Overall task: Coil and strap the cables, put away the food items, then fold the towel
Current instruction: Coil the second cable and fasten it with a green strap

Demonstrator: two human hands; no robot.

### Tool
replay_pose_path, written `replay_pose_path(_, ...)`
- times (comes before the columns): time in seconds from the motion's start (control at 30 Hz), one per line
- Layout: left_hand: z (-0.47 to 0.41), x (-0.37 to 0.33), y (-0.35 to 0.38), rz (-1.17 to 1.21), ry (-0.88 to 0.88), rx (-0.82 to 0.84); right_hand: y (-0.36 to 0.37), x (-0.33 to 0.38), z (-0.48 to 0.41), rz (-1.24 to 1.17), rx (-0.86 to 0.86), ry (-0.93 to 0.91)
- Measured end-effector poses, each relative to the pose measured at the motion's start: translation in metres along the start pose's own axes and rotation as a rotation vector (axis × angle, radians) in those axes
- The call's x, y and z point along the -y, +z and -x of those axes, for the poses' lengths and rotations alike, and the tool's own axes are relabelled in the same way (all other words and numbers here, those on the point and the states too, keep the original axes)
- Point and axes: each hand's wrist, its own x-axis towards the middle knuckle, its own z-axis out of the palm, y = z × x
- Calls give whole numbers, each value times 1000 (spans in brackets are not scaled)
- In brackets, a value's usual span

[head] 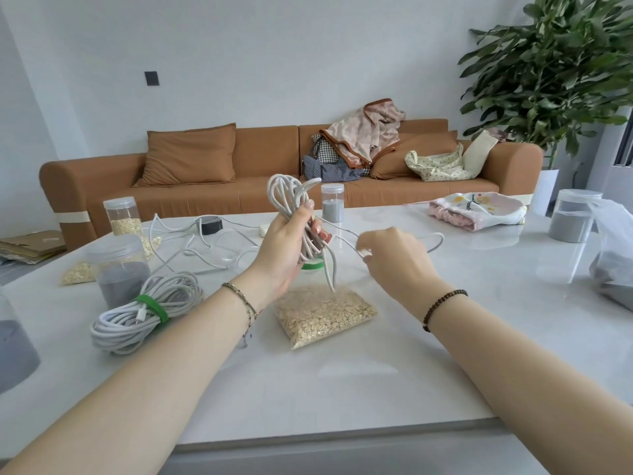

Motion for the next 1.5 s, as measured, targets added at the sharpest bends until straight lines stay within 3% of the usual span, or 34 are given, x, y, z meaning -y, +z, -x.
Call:
replay_pose_path(0.1, 3, 1, 4, -15, 3, -24, -1, 16, 1, -63, -134, -135)
replay_pose_path(0.27, 4, 0, 4, -29, 20, -39, 1, 14, 3, -277, -174, -232)
replay_pose_path(0.4, 2, 3, 2, -18, 35, -32, 4, 18, 8, -441, -11, -317)
replay_pose_path(0.47, 0, 3, 1, 21, 36, -19, 2, 20, 10, -530, 62, -280)
replay_pose_path(0.6, -1, 0, 0, 222, -26, -15, -4, 20, 9, -718, 3, -235)
replay_pose_path(0.73, -2, -16, -10, 440, -125, -175, -1, 20, 6, -739, -44, -142)
replay_pose_path(0.8, -5, -22, -18, 516, -110, -242, 2, 13, 1, -744, -84, -53)
replay_pose_path(0.9, -7, -25, -25, 661, -89, -199, 3, -1, -6, -867, -78, 158)
replay_pose_path(1.07, -4, -21, -26, 772, -160, 13, 11, -6, -4, -593, -88, 239)
replay_pose_path(1.13, -3, -21, -26, 772, -232, 125, 10, -8, -3, -604, -152, 286)
replay_pose_path(1.2, -1, -19, -23, 676, -304, 194, 5, -11, -3, -645, -220, 325)
replay_pose_path(1.27, 1, -14, -18, 551, -361, 217, 4, -13, -3, -513, -230, 313)
replay_pose_path(1.37, 2, -8, -11, 431, -392, 176, 10, -10, -1, -176, -136, 196)
replay_pose_path(1.5, 2, -3, -6, 350, -329, 69, 16, 1, 4, -75, -95, -114)
